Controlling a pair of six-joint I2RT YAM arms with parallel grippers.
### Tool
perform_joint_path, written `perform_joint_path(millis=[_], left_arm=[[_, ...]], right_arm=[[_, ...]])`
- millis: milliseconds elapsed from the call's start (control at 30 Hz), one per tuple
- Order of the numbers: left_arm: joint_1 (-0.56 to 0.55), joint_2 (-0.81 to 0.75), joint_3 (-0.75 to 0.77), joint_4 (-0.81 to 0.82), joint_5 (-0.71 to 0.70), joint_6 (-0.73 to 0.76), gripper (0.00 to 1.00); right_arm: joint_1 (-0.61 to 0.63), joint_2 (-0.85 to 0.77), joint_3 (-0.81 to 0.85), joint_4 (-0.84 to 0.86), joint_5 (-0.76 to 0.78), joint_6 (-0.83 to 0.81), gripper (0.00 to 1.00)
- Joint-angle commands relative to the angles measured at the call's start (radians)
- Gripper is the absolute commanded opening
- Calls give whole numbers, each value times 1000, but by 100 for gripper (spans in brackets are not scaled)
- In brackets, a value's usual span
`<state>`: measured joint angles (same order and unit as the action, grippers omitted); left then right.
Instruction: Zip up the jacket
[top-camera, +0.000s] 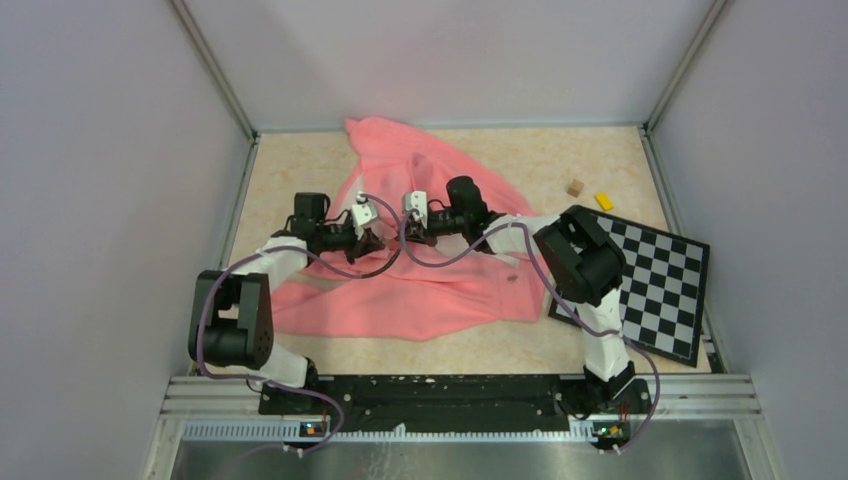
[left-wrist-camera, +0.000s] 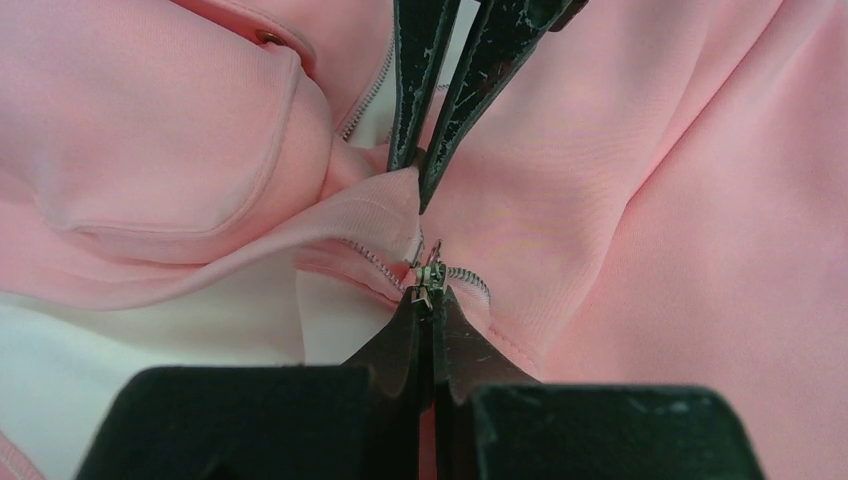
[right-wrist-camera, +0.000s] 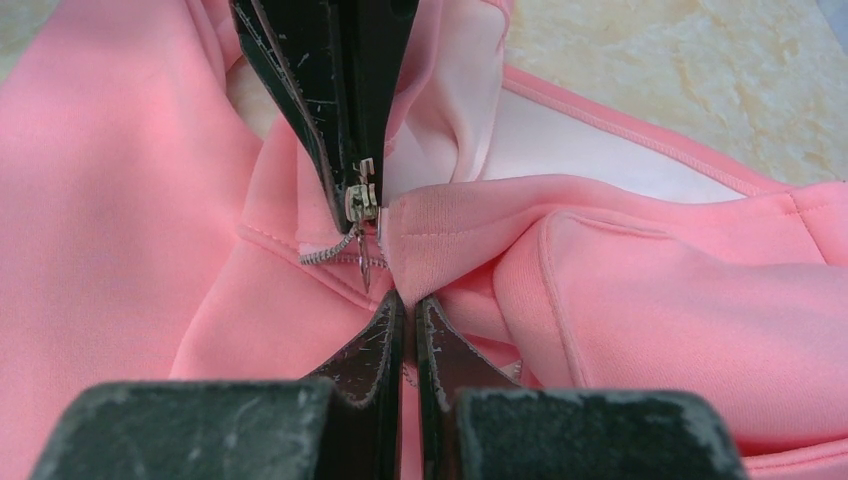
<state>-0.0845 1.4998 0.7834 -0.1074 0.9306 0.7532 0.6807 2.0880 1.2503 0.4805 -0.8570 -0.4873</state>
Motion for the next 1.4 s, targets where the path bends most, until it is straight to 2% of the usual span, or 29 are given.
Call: perform_joint_path(millis=[0,367,800,967,1133,1367], left_arm=[[5,26,42,-12,38,1,0],[8,20,42,-23,47,1,0],[14,12,31,-10,48,-3,0],[14,17,34,-7,57,-7,0],[14,29,34,-15,52,1,0],[14,21,33,-15,58,-1,0]], right_arm=[[14,-30,-10,43,-24,-18,0],[20,-22,-1,1,3,-44,0],[13,-34,-41,56,18,-29,0],[12,-45,-57,113,31,-2,0],[-25,-68,-130,301,27,120,0],[7,-54,-85,181,29,28,0]])
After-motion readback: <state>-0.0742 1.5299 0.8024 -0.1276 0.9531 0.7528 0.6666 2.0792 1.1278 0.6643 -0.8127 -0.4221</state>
